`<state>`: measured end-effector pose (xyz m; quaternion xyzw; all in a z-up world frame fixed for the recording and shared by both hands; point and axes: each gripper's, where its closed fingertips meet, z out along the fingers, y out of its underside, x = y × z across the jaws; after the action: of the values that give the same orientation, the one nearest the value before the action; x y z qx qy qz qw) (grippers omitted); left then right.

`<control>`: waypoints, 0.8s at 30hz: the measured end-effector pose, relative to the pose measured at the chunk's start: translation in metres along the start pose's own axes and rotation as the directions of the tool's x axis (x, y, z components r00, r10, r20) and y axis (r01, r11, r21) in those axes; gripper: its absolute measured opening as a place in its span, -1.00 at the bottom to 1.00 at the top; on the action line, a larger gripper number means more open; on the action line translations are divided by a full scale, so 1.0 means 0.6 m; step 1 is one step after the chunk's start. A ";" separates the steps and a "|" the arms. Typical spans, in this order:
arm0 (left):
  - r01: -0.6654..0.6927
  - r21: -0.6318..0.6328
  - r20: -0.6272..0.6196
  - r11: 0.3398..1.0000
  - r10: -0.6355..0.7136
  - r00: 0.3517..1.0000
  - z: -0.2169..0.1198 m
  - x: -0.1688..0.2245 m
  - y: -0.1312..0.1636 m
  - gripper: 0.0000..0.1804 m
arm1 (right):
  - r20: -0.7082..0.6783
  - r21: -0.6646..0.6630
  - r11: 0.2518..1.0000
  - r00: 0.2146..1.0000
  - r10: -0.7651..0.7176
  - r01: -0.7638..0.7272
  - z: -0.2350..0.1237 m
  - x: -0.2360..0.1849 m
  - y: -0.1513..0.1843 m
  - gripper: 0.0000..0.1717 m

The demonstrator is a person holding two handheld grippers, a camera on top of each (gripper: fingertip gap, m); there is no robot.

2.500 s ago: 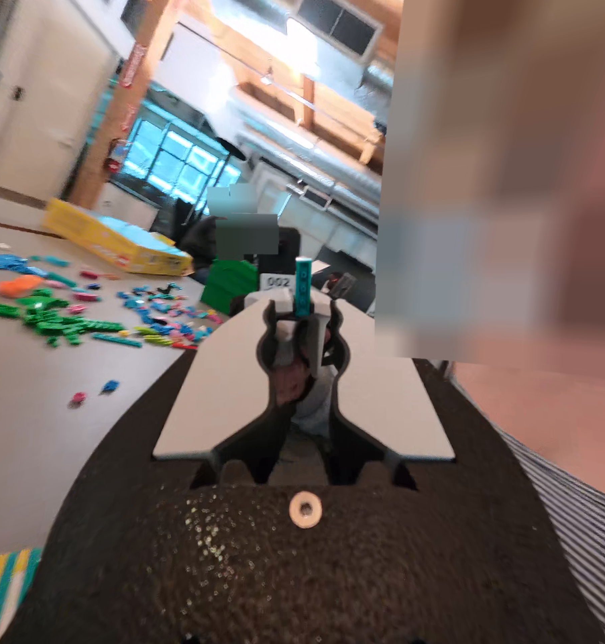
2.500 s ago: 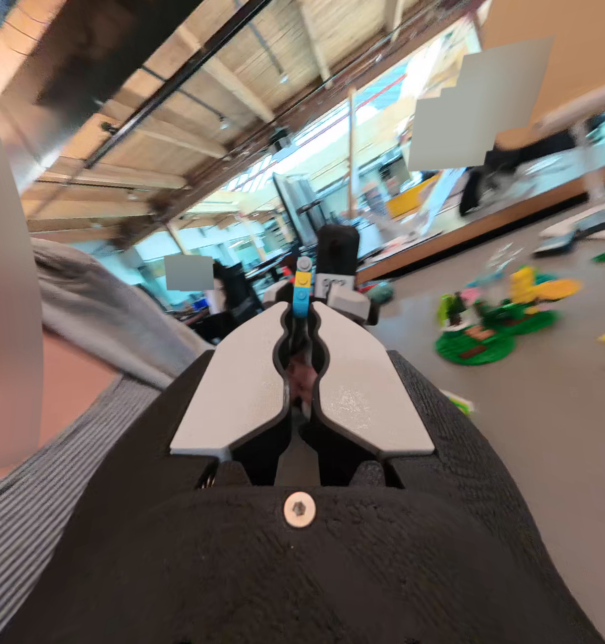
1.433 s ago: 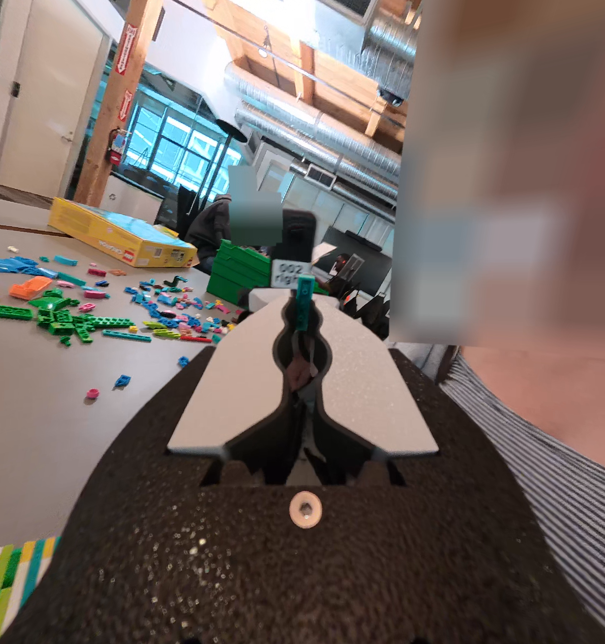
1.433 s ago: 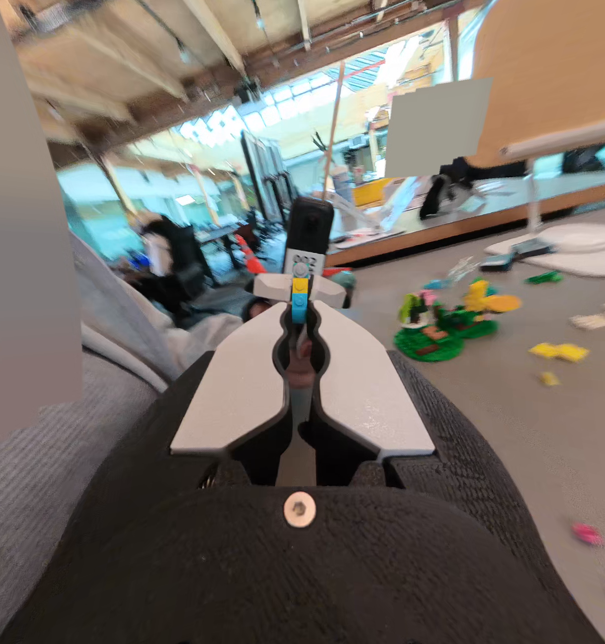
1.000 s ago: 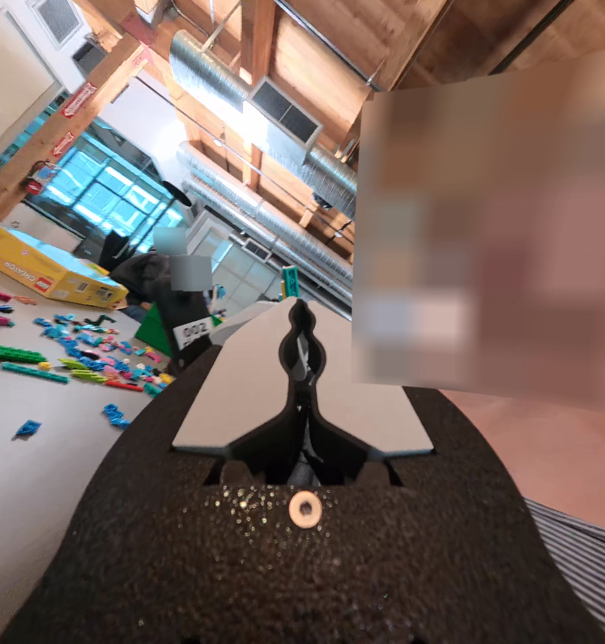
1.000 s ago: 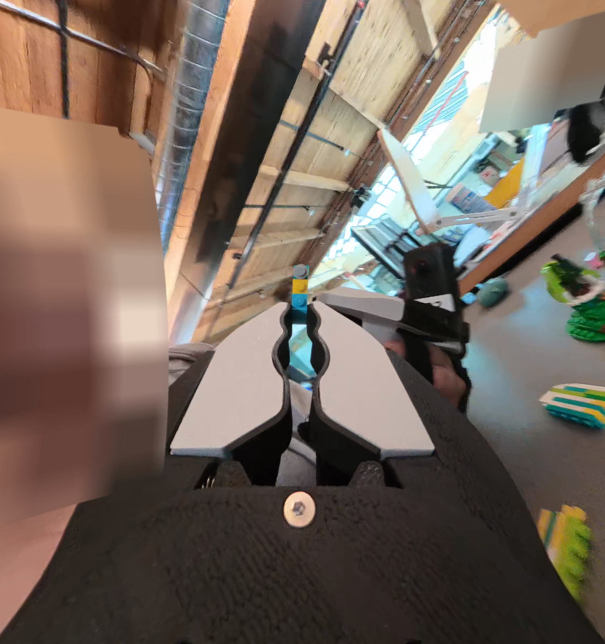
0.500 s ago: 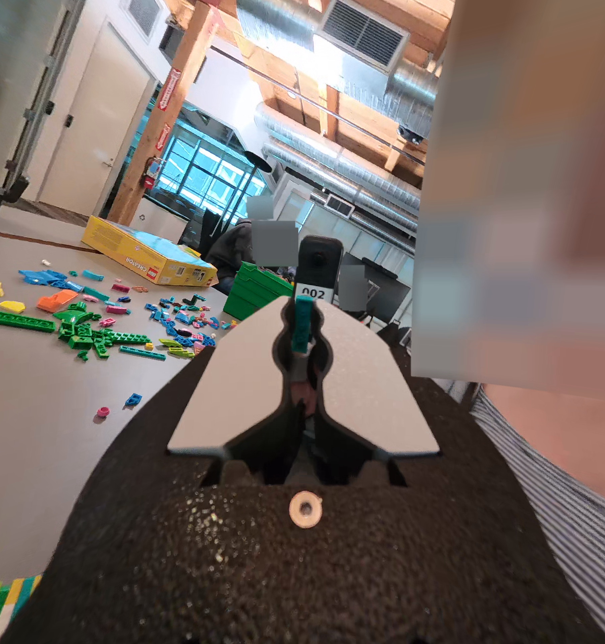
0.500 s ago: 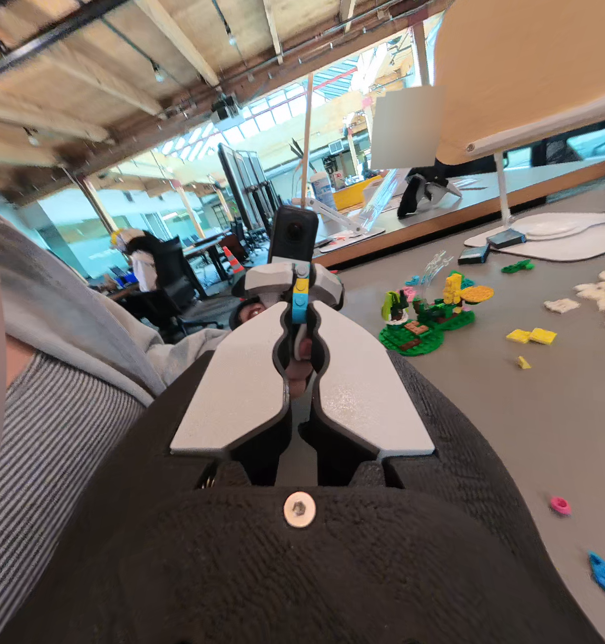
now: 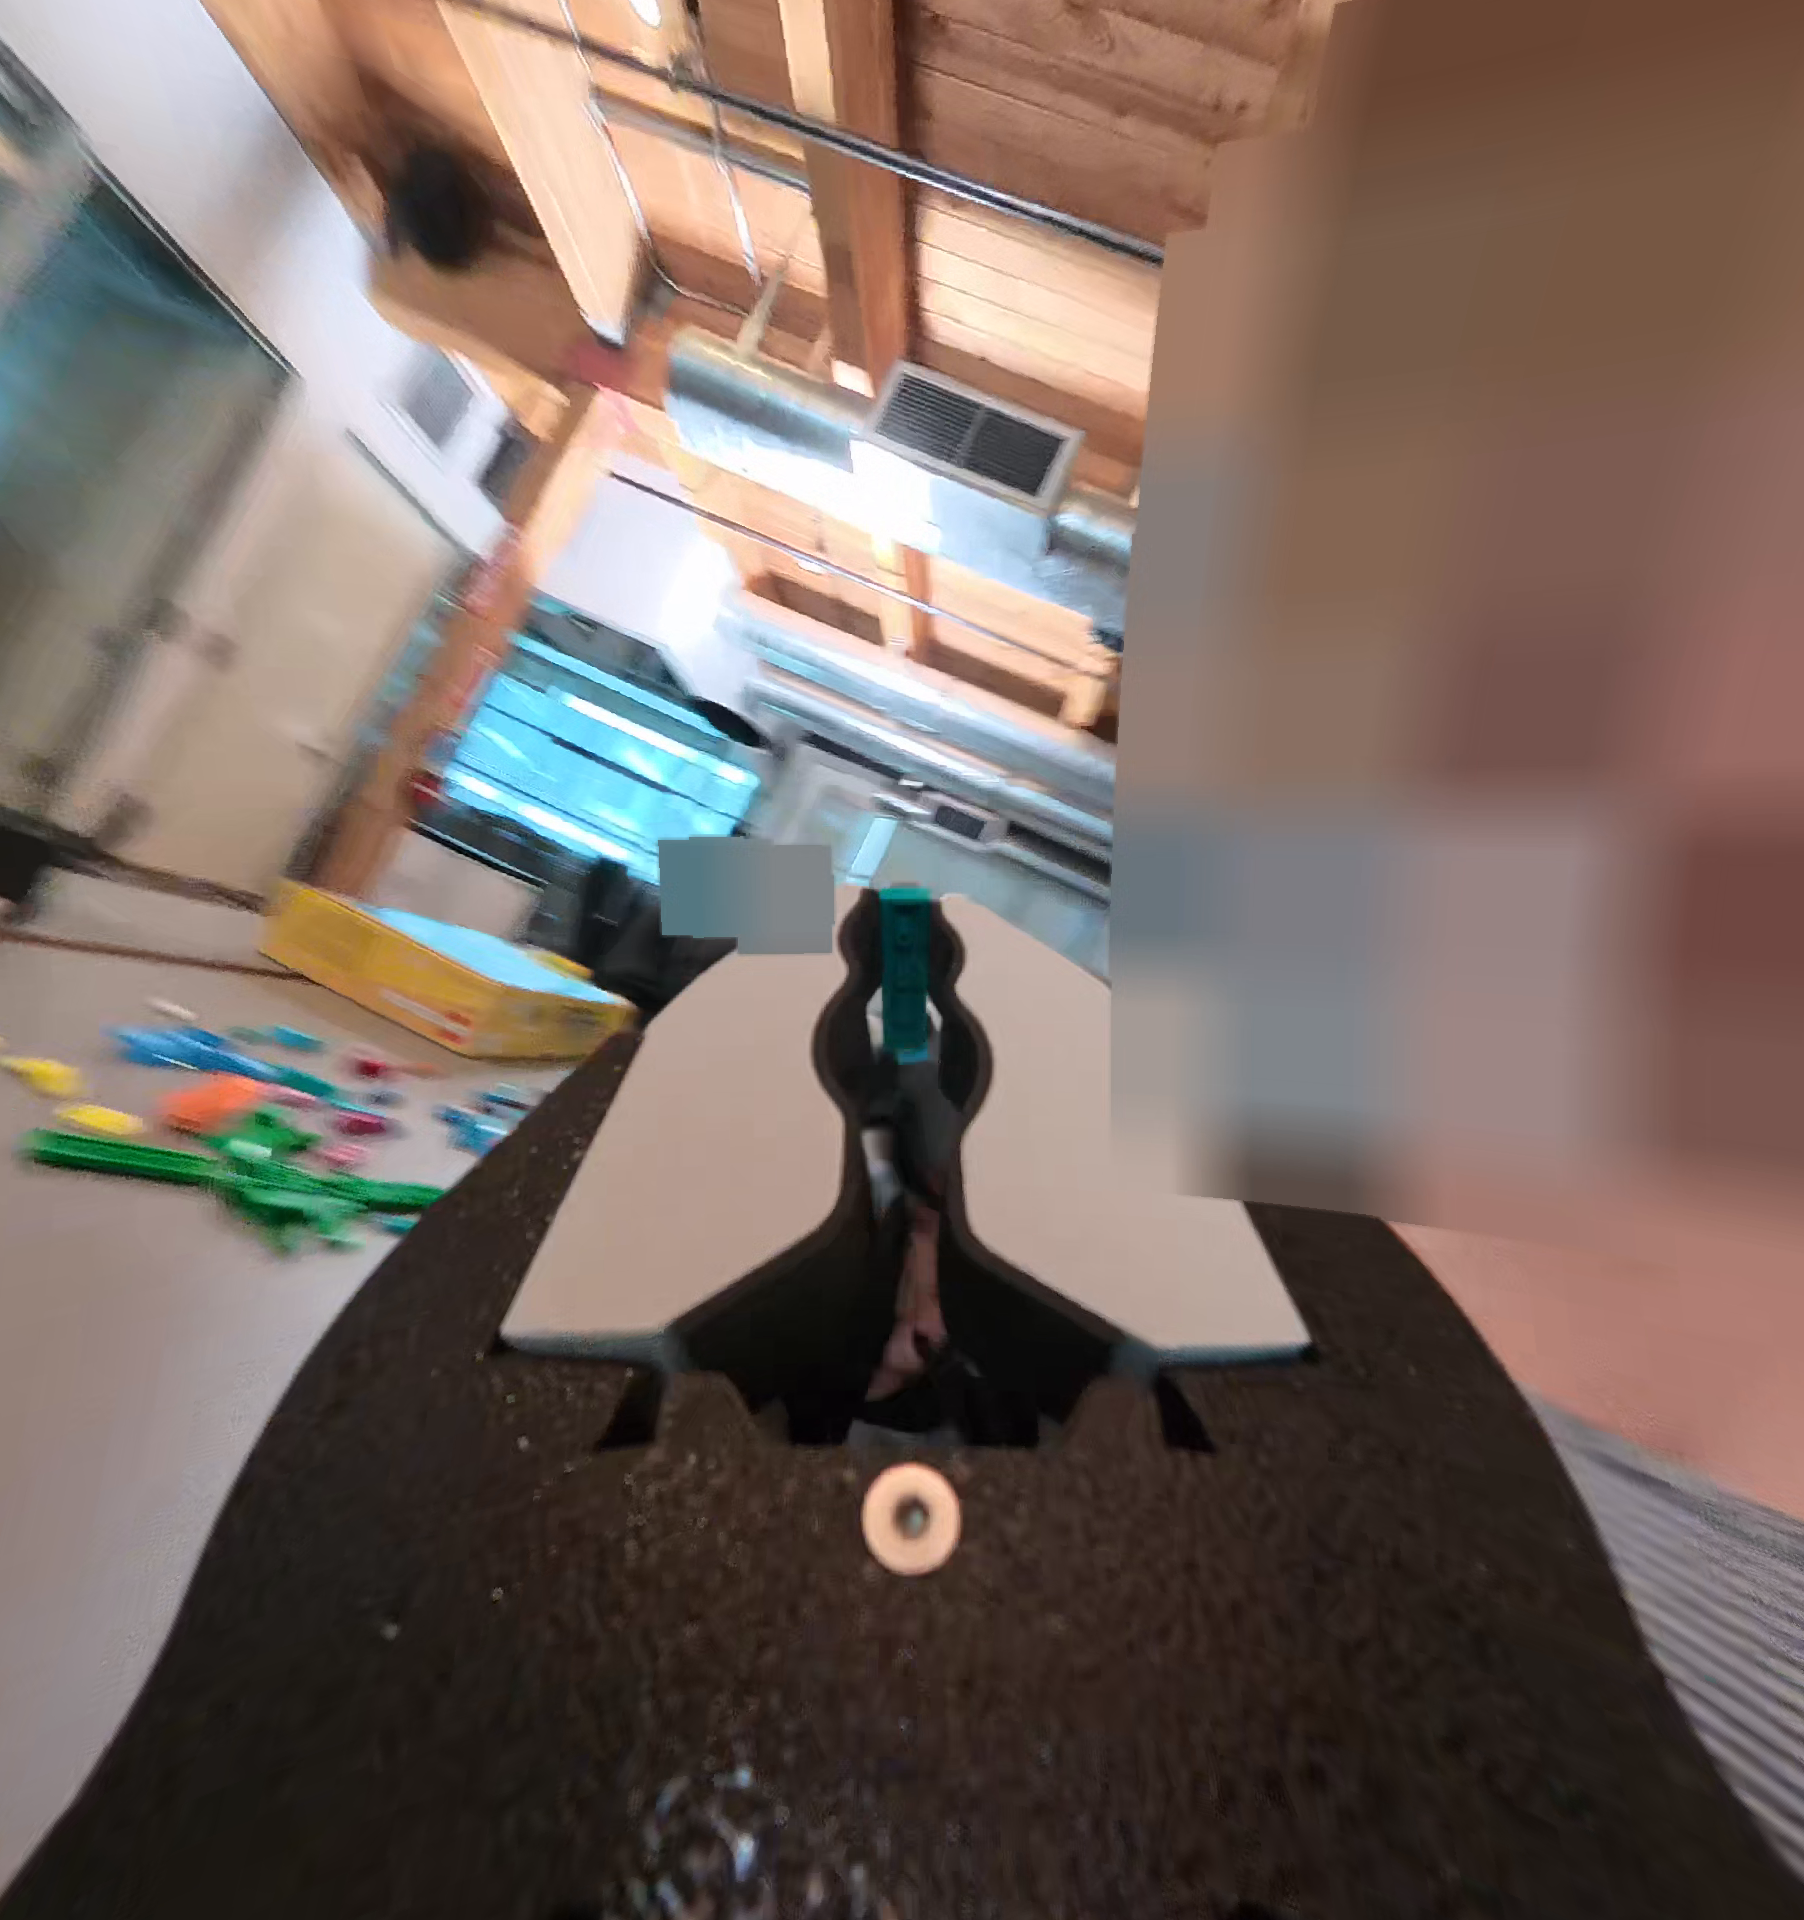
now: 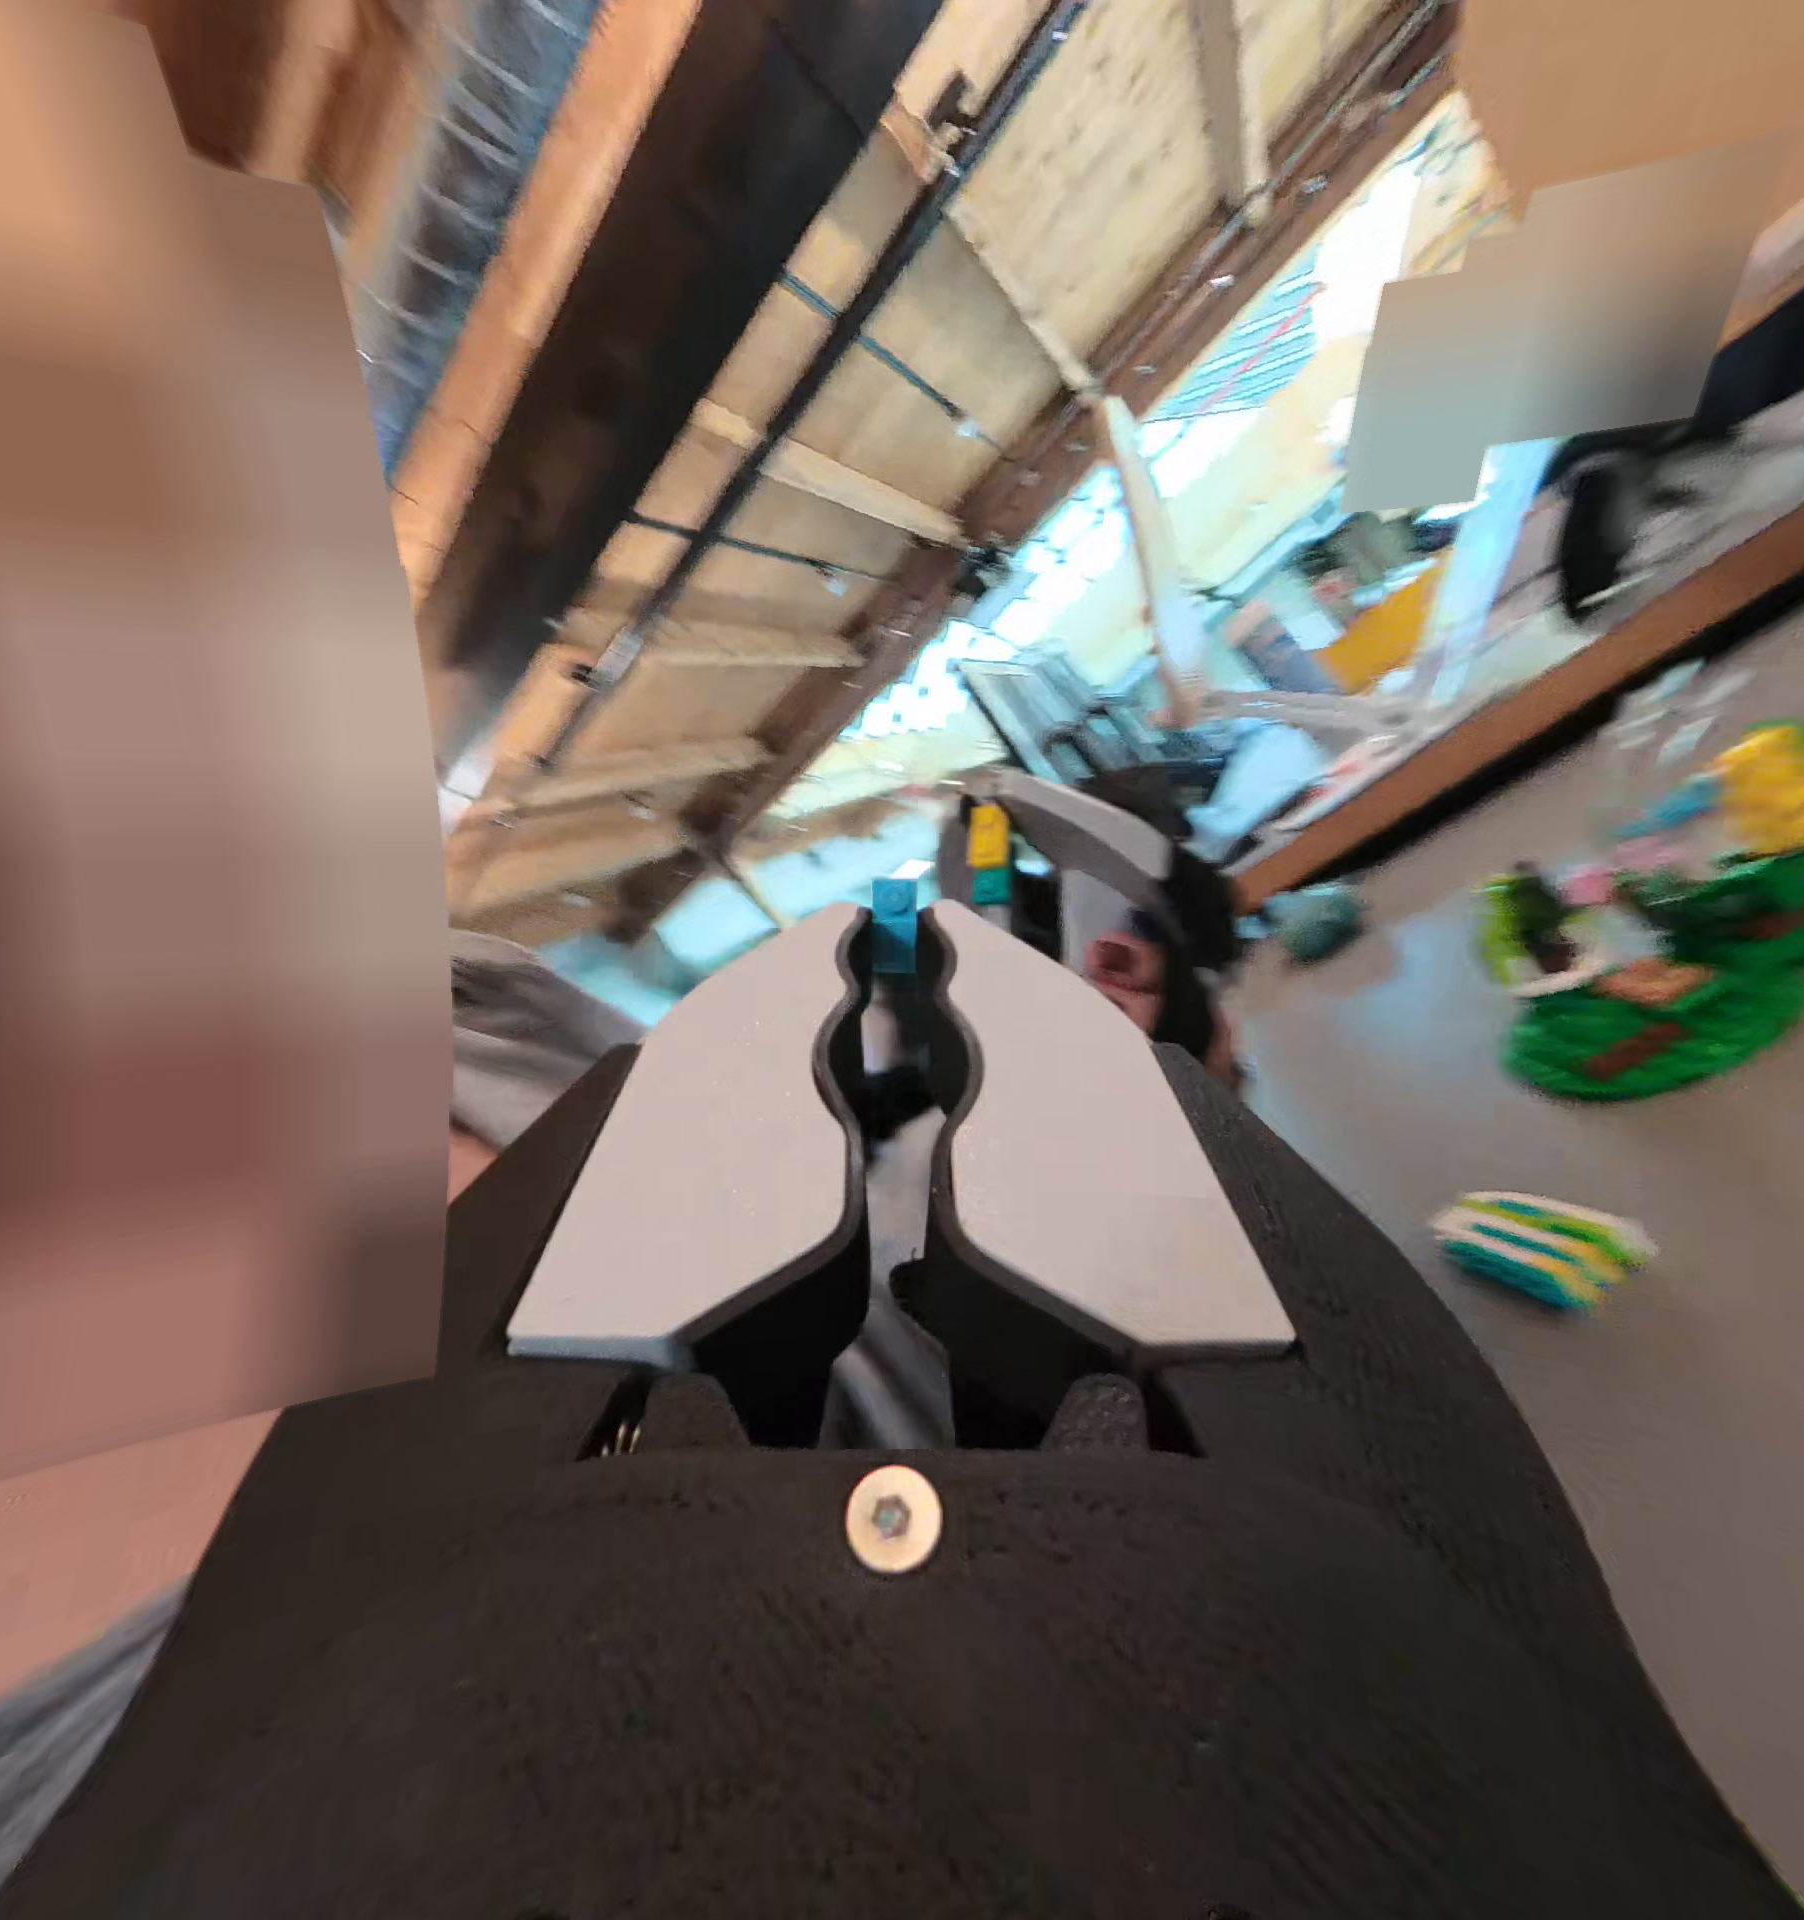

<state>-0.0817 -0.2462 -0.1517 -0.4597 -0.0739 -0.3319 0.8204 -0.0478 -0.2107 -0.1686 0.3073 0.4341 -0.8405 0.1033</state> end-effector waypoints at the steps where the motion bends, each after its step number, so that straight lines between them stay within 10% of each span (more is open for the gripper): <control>1: -0.127 0.018 0.064 0.992 0.126 0.990 -0.009 -0.001 -0.017 -0.91 | -0.047 -0.014 0.997 0.996 -0.073 0.073 -0.002 0.006 0.000 -0.94; 4: -0.504 0.071 0.355 0.861 0.450 0.819 -0.067 -0.012 -0.104 -0.91 | -0.120 -0.048 0.981 0.974 -0.194 0.189 -0.003 0.016 0.002 -0.93; 8: -0.669 0.112 0.613 0.735 0.479 0.629 -0.174 -0.039 -0.191 -0.91 | -0.164 -0.113 0.963 0.952 -0.259 0.243 0.000 0.038 0.016 -0.93; 14: -0.658 0.209 0.658 0.723 0.394 0.642 -0.268 -0.059 -0.228 -0.92 | -0.292 -0.314 0.902 0.874 -0.389 0.297 0.065 0.113 -0.036 -0.93; 20: -0.631 0.240 0.615 0.738 0.387 0.687 -0.291 -0.050 -0.242 -0.91 | -0.079 -0.864 0.398 0.696 -0.713 0.310 0.234 0.274 -0.050 -0.92; 24: -0.577 0.319 0.594 0.751 0.316 0.740 -0.326 -0.043 -0.257 -0.92 | 0.067 -0.973 0.135 0.789 -0.611 0.187 0.322 0.368 0.021 -0.92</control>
<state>-0.2320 -0.4461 -0.1648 -0.3131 -0.2496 0.0443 0.9153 -0.2993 -0.3510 -0.2269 0.1936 0.9230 -0.3292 -0.0463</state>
